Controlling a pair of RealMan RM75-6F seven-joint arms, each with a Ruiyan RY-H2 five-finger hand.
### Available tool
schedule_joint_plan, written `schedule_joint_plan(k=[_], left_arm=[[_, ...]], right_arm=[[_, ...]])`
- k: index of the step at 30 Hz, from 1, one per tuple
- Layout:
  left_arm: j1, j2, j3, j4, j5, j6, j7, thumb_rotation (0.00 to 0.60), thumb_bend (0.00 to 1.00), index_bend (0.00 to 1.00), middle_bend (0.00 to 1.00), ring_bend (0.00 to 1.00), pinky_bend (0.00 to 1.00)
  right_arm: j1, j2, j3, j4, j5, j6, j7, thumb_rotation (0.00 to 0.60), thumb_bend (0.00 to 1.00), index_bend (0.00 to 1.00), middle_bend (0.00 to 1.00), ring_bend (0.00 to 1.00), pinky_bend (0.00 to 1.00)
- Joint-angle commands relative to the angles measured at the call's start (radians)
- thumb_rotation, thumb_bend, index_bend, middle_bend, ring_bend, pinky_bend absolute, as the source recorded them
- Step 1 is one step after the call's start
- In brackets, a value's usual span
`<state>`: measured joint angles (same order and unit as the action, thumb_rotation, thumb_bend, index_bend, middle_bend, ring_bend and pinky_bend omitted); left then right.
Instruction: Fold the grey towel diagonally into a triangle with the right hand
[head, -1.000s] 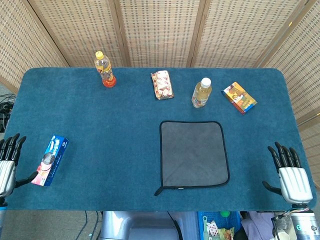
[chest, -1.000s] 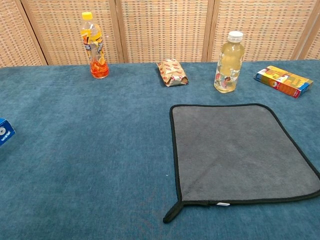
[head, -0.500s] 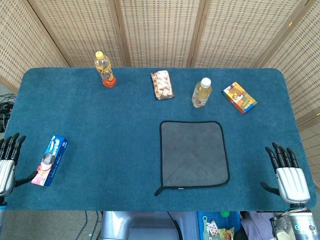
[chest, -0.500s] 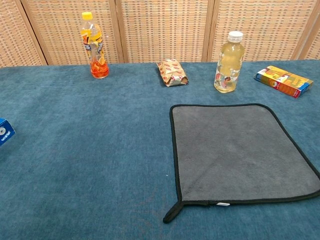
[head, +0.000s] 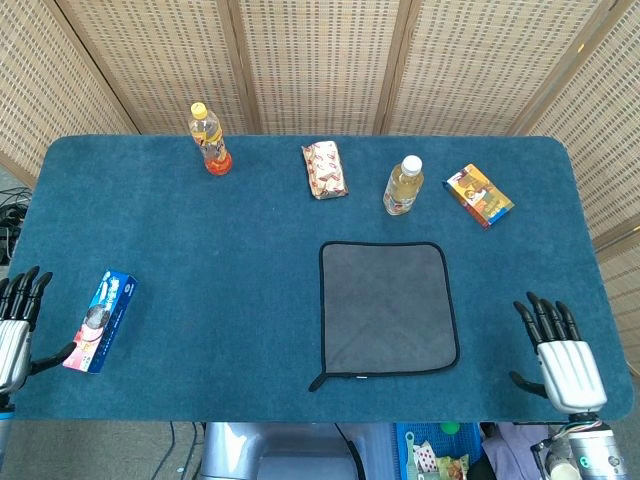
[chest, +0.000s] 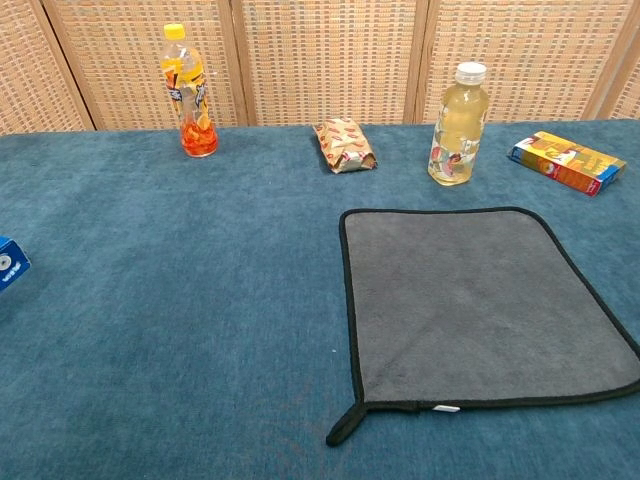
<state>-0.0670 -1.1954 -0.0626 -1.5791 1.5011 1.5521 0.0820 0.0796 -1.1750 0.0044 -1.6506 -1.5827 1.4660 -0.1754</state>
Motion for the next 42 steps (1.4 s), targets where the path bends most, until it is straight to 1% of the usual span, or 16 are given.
schedule_joint_plan(k=[1,10,14,19,29,32,42], left_arm=[[0.002,0.002,-0.002,-0.001,-0.001,0.004,-0.006,0.600,0.15,0.00,0.00,0.00,0.00],[0.002,0.006,-0.003,-0.003,0.000,0.004,-0.015,0.600,0.15,0.00,0.00,0.00,0.00],[0.004,0.009,-0.002,-0.005,0.005,0.010,-0.021,0.600,0.15,0.00,0.00,0.00,0.00],[0.006,0.009,0.000,-0.006,0.011,0.014,-0.022,0.600,0.15,0.00,0.00,0.00,0.00],[0.000,0.002,0.001,-0.001,0.007,0.002,-0.009,0.600,0.15,0.00,0.00,0.00,0.00],[0.000,-0.001,0.000,-0.001,0.007,0.003,-0.005,0.600,0.15,0.00,0.00,0.00,0.00],[-0.001,-0.002,-0.002,0.002,0.004,0.003,-0.009,0.600,0.15,0.00,0.00,0.00,0.00]], right_arm=[[0.003,-0.009,-0.019,-0.015,-0.023,-0.015,-0.029,0.600,0.00,0.04,0.00,0.00,0.00],[0.009,-0.095,-0.063,-0.012,-0.082,-0.049,-0.109,0.600,0.00,0.14,0.00,0.00,0.00],[0.012,-0.138,-0.069,0.008,-0.093,-0.057,-0.118,0.600,0.00,0.15,0.00,0.00,0.00],[0.021,-0.184,-0.059,0.039,-0.077,-0.078,-0.123,0.600,0.00,0.15,0.00,0.00,0.00],[0.052,-0.245,-0.030,0.104,-0.017,-0.139,-0.101,0.600,0.00,0.15,0.00,0.00,0.00],[0.065,-0.274,-0.018,0.143,-0.001,-0.155,-0.077,0.600,0.00,0.15,0.00,0.00,0.00],[0.091,-0.340,-0.005,0.247,0.032,-0.191,-0.035,0.600,0.00,0.15,0.00,0.00,0.00]])
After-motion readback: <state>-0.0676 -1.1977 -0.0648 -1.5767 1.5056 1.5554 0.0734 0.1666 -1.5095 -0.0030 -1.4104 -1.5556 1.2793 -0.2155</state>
